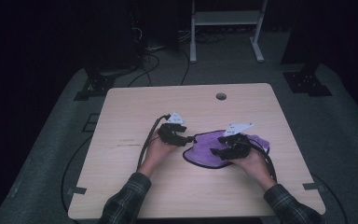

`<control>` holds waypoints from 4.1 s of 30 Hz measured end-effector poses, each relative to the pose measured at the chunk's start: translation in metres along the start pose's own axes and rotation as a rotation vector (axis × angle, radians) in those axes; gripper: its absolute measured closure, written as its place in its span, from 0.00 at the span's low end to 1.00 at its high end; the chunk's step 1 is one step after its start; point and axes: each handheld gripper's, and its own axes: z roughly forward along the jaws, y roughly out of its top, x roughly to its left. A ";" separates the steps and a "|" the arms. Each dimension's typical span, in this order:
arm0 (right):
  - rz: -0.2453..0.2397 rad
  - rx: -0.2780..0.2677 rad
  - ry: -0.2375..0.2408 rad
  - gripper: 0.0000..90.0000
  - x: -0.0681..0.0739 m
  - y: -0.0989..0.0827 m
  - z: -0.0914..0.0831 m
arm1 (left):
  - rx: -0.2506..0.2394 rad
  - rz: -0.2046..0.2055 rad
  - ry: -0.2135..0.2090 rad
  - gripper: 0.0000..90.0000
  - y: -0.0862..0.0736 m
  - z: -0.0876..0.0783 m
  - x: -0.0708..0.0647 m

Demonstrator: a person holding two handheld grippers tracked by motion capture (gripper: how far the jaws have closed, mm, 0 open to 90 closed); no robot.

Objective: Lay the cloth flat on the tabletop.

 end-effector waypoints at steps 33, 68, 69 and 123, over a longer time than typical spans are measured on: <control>0.048 -0.072 -0.090 0.44 -0.020 -0.016 -0.043 | 0.026 -0.050 0.089 0.93 -0.021 -0.049 0.029; -0.185 0.094 0.152 0.91 0.057 -0.024 0.015 | 0.049 -0.116 0.108 0.92 -0.055 -0.077 0.044; -0.176 0.095 0.158 0.90 0.056 -0.024 0.016 | 0.048 -0.122 0.106 0.92 -0.055 -0.077 0.043; 0.071 -0.147 -0.059 0.93 -0.066 -0.027 -0.096 | -0.123 -0.111 0.160 0.93 -0.031 -0.117 0.048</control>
